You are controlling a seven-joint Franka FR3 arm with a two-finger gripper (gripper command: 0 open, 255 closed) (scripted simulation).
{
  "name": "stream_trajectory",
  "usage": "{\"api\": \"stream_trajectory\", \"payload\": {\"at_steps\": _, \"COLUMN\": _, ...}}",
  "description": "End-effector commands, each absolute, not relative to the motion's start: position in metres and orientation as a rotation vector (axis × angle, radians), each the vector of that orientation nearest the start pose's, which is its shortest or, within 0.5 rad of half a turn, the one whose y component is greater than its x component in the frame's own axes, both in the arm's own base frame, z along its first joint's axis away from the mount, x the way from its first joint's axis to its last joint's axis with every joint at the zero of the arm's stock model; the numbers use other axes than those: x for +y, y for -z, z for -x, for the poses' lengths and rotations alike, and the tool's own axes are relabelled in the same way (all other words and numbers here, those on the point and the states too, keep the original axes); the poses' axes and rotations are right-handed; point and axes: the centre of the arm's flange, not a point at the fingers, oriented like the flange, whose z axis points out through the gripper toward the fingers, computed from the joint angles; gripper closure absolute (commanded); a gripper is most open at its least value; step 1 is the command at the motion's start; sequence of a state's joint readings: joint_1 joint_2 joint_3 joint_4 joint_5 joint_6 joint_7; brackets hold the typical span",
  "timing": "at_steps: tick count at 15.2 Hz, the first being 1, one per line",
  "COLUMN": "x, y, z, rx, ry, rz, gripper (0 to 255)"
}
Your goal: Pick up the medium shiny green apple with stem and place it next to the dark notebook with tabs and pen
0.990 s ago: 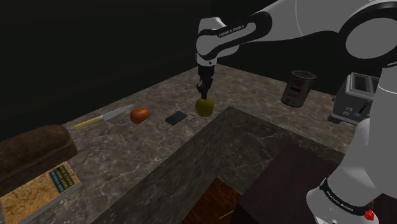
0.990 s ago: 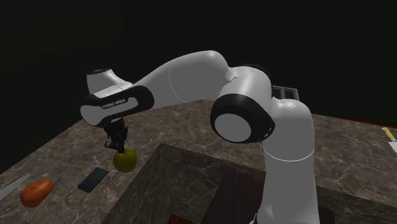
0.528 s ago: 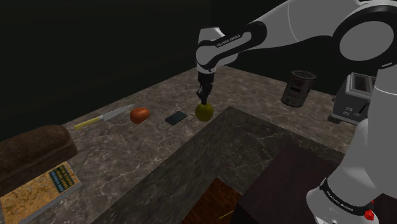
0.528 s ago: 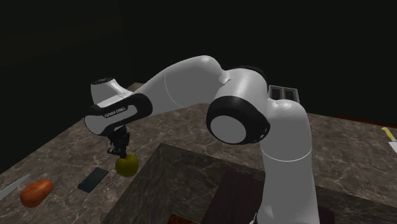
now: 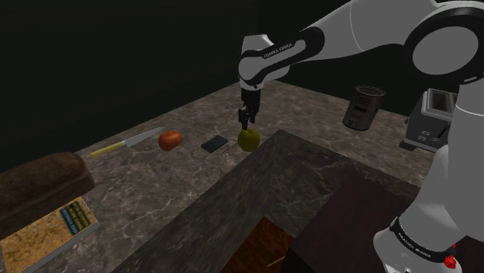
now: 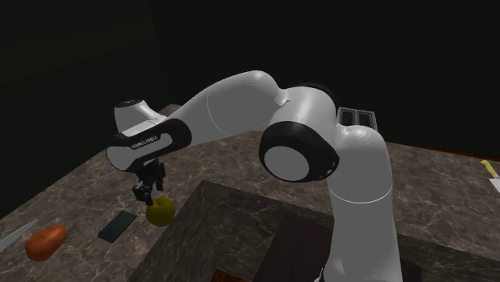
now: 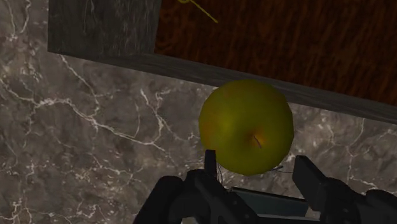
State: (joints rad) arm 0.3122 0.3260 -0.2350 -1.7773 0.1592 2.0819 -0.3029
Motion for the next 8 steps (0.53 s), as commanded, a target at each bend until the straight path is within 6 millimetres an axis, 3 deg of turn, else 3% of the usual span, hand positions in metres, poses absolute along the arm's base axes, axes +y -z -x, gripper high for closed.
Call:
{"api": "stream_trajectory", "payload": {"at_steps": 1, "x": 0.068, "y": -0.378, "z": -0.634, "rx": -0.479, "ry": -0.005, "rz": 3.04, "gripper": 0}}
{"api": "stream_trajectory", "payload": {"at_steps": 4, "x": 0.068, "y": -0.378, "z": -0.634, "rx": -0.479, "ry": -0.005, "rz": 3.04, "gripper": 0}}
{"api": "stream_trajectory", "payload": {"at_steps": 8, "x": 0.065, "y": -0.428, "z": -0.635, "rx": -0.479, "ry": -0.005, "rz": 3.04, "gripper": 0}}
